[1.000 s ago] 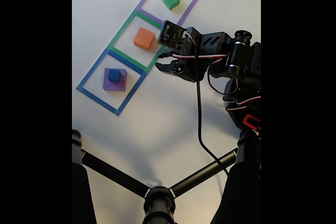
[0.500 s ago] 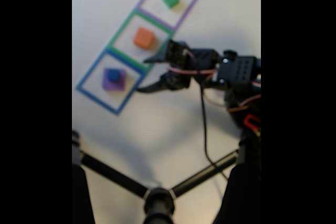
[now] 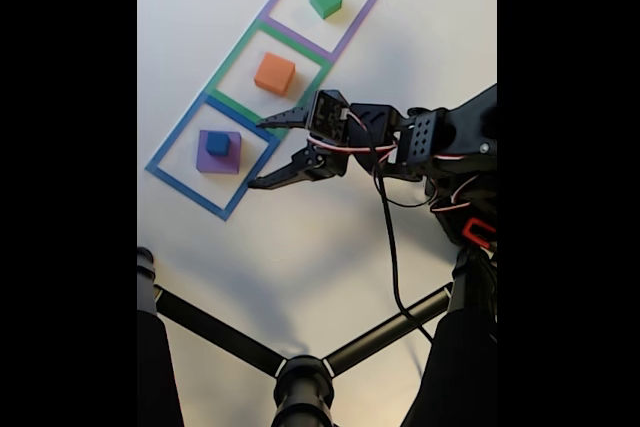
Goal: Tower of hanoi
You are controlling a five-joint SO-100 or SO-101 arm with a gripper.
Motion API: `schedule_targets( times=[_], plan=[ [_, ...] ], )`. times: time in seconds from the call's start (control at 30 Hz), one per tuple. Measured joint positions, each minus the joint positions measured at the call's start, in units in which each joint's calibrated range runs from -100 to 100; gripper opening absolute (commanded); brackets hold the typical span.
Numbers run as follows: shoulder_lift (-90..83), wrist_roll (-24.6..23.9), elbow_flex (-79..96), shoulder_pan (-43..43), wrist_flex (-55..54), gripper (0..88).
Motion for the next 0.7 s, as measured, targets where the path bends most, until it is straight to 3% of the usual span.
schedule_targets(
  times=[0.7],
  plan=[
    [20.18,0.00,-9.03,1.20,-12.52,33.8]
  ],
)
